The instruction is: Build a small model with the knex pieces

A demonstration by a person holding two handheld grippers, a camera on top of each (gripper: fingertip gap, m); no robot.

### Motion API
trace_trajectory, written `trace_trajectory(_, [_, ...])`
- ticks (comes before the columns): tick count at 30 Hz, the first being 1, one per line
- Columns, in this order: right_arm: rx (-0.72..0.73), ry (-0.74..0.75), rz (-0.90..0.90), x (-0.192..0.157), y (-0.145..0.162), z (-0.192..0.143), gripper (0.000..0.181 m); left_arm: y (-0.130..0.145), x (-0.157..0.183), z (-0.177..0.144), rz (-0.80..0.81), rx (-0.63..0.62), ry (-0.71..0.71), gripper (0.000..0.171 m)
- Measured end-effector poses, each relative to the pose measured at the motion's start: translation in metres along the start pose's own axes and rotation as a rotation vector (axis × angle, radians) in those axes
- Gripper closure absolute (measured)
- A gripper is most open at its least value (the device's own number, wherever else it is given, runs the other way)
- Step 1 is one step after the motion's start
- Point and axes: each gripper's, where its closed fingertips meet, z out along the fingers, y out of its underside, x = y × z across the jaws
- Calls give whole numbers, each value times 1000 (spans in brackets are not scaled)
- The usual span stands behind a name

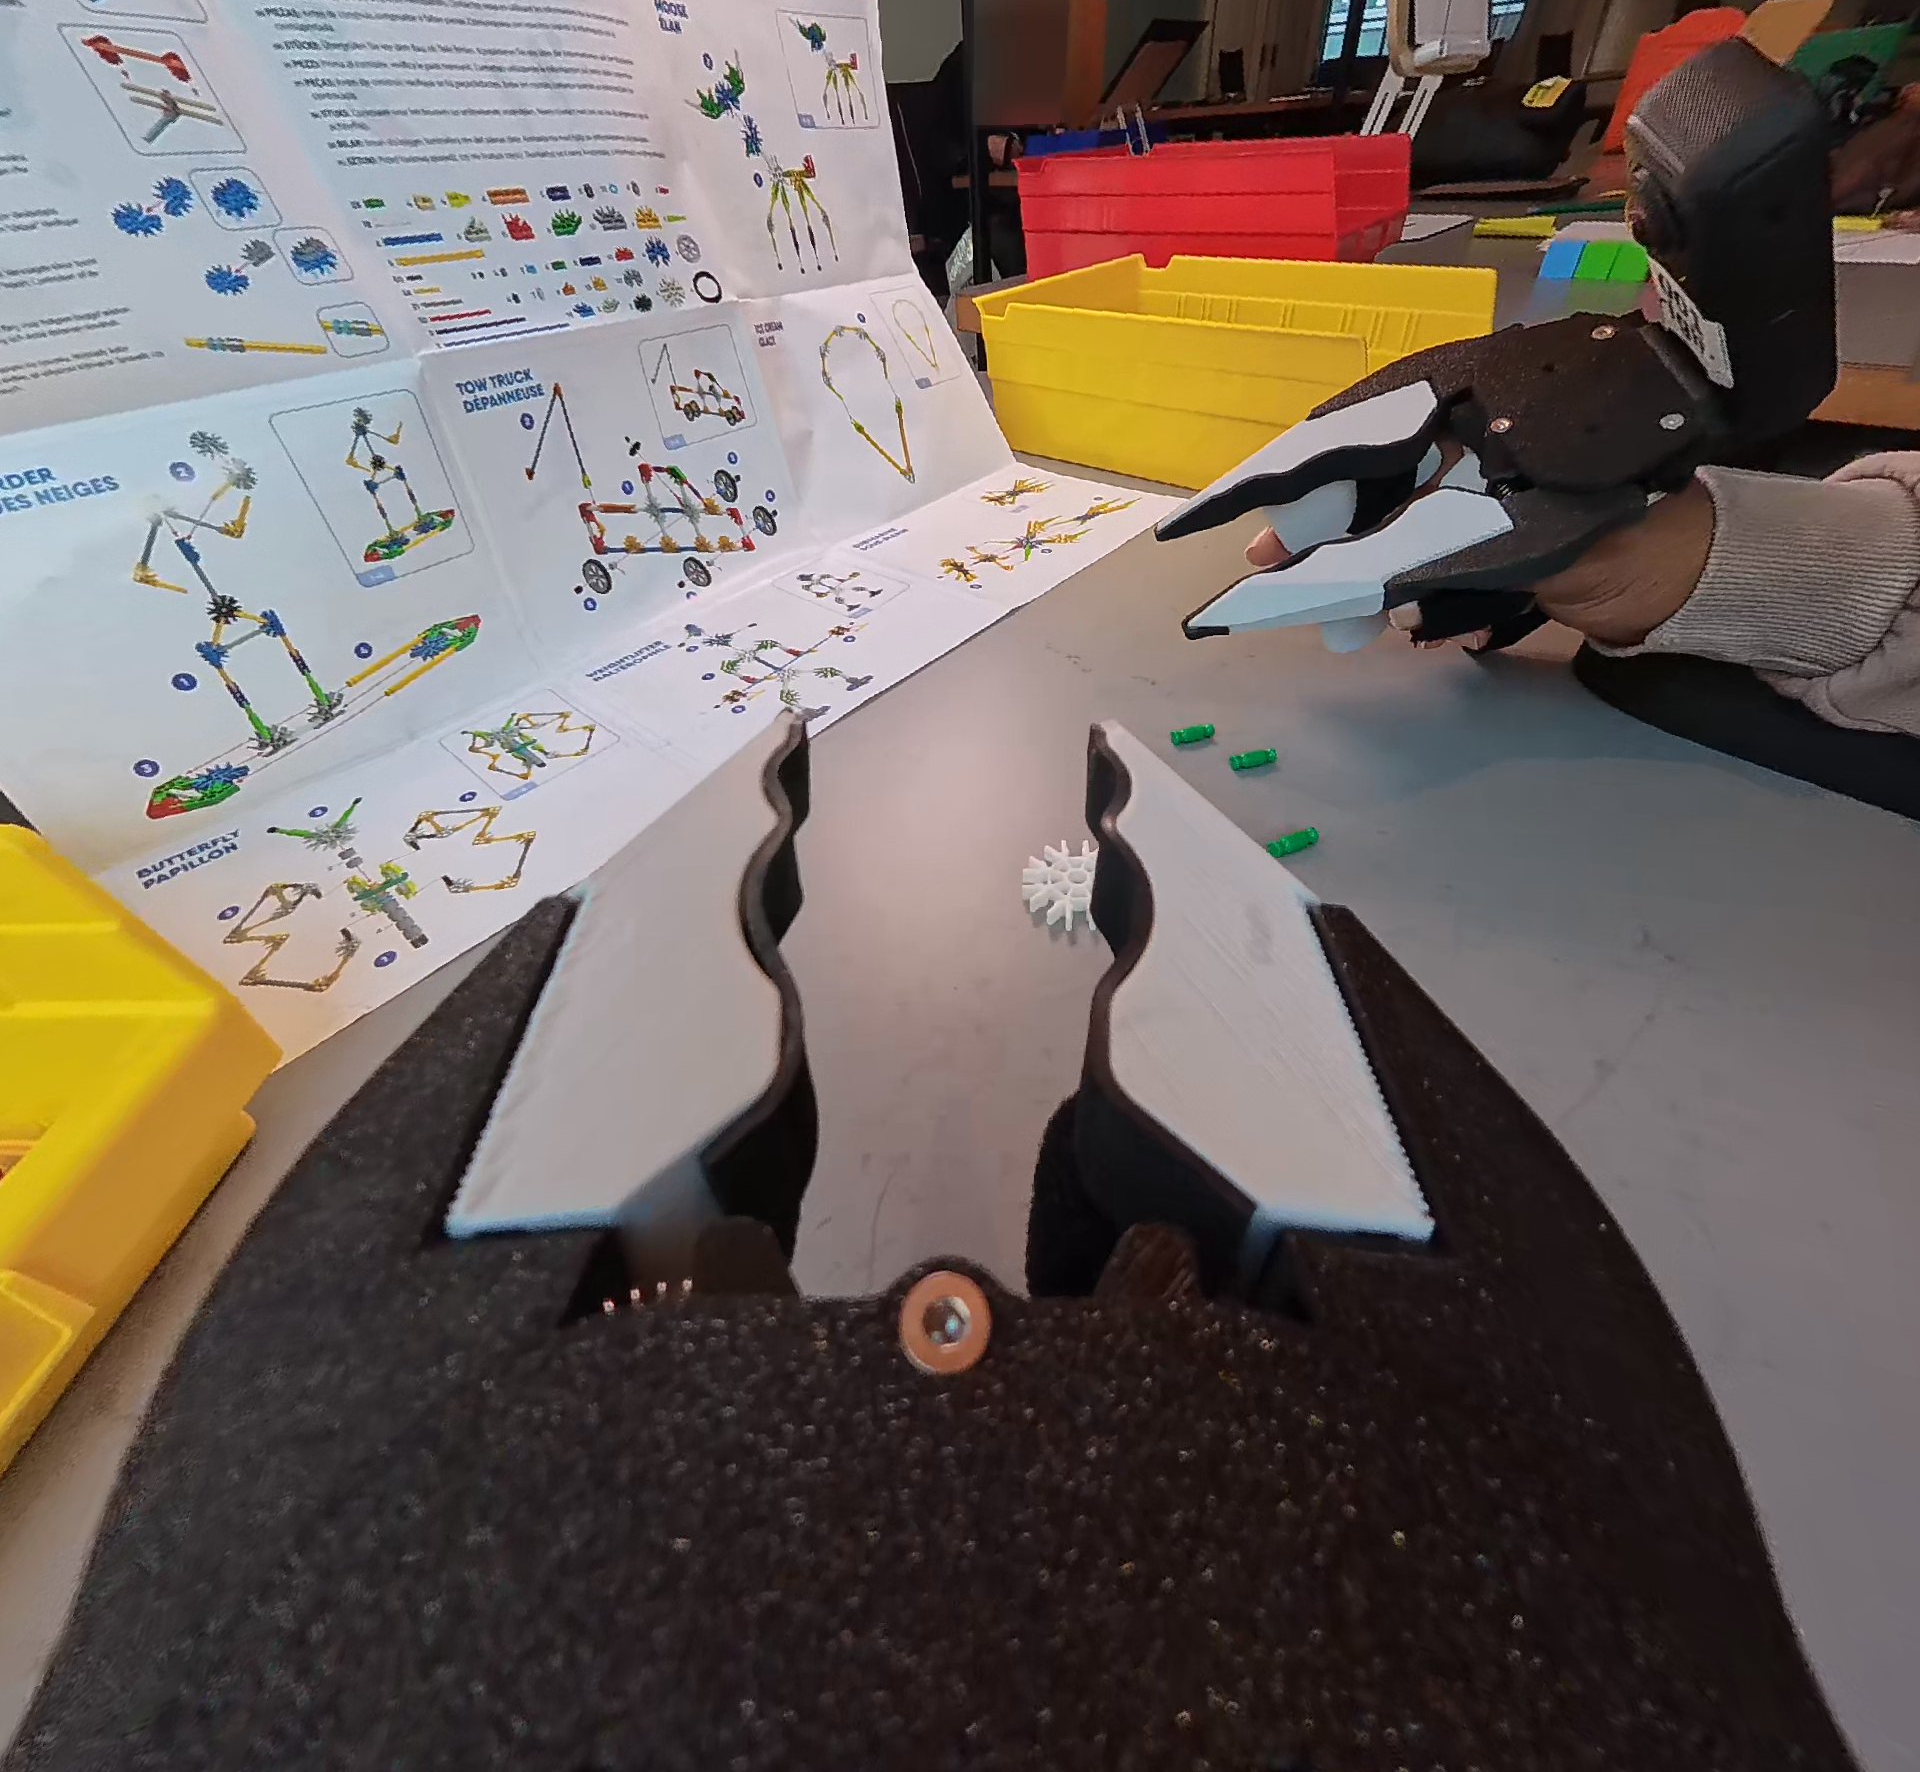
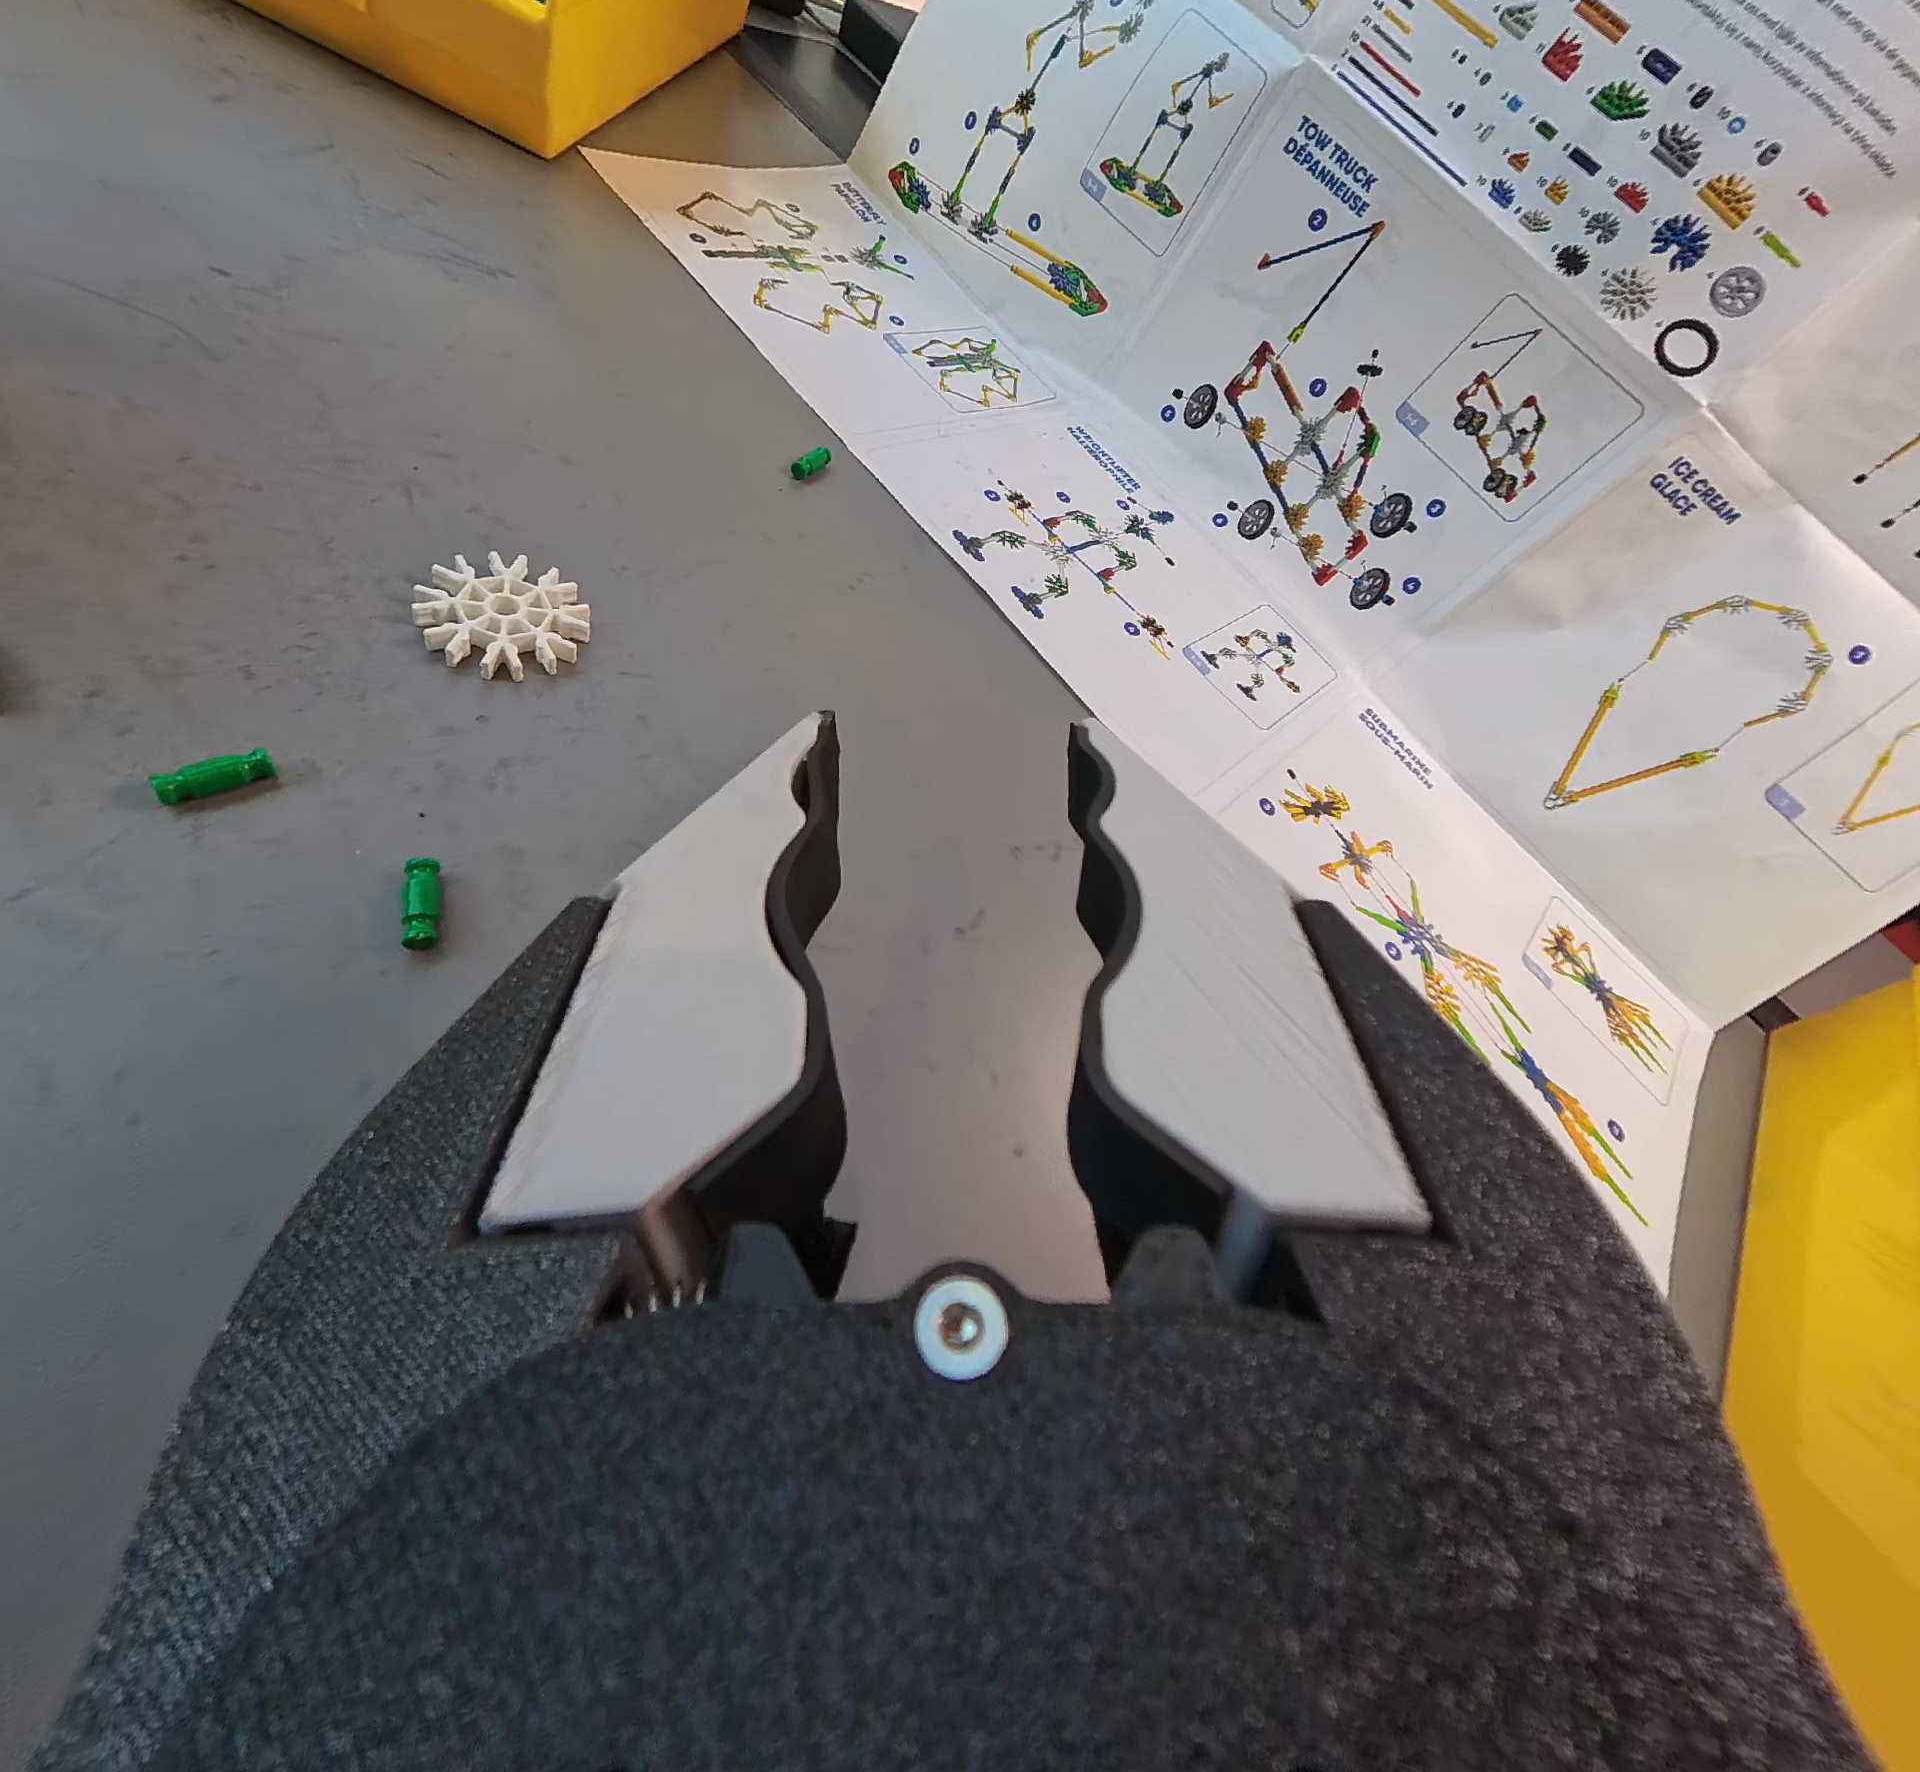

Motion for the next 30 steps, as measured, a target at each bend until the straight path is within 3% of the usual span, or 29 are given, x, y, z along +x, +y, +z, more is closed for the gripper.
trace_trajectory(6, [12,8,3,2,-2,-1,141,4,-3,-3,-33,-30,-5,123])
trace_trajectory(12, [122,18,43,13,-21,-14,159,6,-8,-3,-26,-31,-26,123])
trace_trajectory(15, [204,145,94,66,-38,-40,161,15,-6,3,-40,-59,-18,123])
trace_trajectory(18, [243,363,190,156,-39,-88,164,24,-1,9,-52,-95,5,123])
trace_trajectory(22, [50,504,313,262,14,-134,163,28,1,16,-36,-126,20,123])
trace_trajectory(24, [-120,477,370,290,55,-141,157,32,2,21,-29,-144,24,123])
trace_trajectory(26, [-231,378,420,291,84,-143,150,35,3,24,-13,-160,25,123])
trace_trajectory(30, [-292,93,428,243,104,-147,139,40,4,28,54,-192,17,123])
